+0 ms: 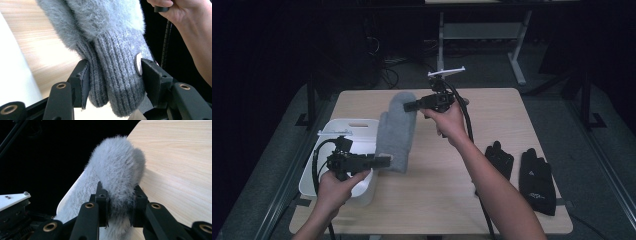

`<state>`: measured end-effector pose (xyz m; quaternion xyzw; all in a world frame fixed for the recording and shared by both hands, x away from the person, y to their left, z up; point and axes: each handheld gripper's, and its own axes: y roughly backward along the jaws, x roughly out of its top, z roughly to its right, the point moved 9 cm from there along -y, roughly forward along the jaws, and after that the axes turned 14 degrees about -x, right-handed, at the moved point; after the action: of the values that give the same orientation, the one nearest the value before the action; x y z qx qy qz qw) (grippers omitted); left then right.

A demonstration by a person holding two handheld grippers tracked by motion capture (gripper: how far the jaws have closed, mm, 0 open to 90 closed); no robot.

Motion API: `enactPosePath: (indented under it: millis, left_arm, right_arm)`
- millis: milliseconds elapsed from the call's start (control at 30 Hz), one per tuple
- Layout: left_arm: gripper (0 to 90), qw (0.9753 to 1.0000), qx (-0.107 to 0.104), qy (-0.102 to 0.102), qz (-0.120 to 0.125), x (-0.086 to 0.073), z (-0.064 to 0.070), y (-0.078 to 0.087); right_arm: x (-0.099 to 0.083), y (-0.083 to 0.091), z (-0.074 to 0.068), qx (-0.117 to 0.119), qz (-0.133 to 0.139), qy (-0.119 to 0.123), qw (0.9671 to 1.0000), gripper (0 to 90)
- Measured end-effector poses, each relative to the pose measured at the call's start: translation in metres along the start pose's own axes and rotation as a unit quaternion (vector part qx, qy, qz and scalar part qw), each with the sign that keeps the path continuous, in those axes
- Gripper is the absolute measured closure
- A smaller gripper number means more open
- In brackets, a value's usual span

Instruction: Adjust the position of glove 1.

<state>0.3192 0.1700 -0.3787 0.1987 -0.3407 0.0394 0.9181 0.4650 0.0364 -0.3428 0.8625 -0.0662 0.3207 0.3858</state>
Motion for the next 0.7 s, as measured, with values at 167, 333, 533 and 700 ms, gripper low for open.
enactPosePath:
  millis: [167, 333, 533, 700]
  left_arm:
    - [44.0, 1.0, 0.004, 0.001, 0.003, 0.001, -0.002, 0.009]
    - [44.0, 0.9999, 0.008, 0.001, 0.006, 0.001, -0.007, 0.021]
    - [43.9, 0.9999, 0.011, 0.003, 0.01, 0.001, -0.012, 0.035]
    - [43.8, 0.9998, 0.016, 0.007, 0.011, -0.001, -0.017, 0.047]
  right_arm:
    - [0.004, -0.005, -0.008, 0.001, 0.0, 0.004, 1.0, 73.2]
    - [0.009, -0.014, -0.02, 0.006, -0.003, 0.007, 0.9999, 73.2]
    - [0.014, -0.025, -0.031, 0.012, -0.005, 0.011, 0.9999, 73.0]
    - [0.016, -0.034, -0.04, 0.015, -0.008, 0.016, 0.9997, 73.0]
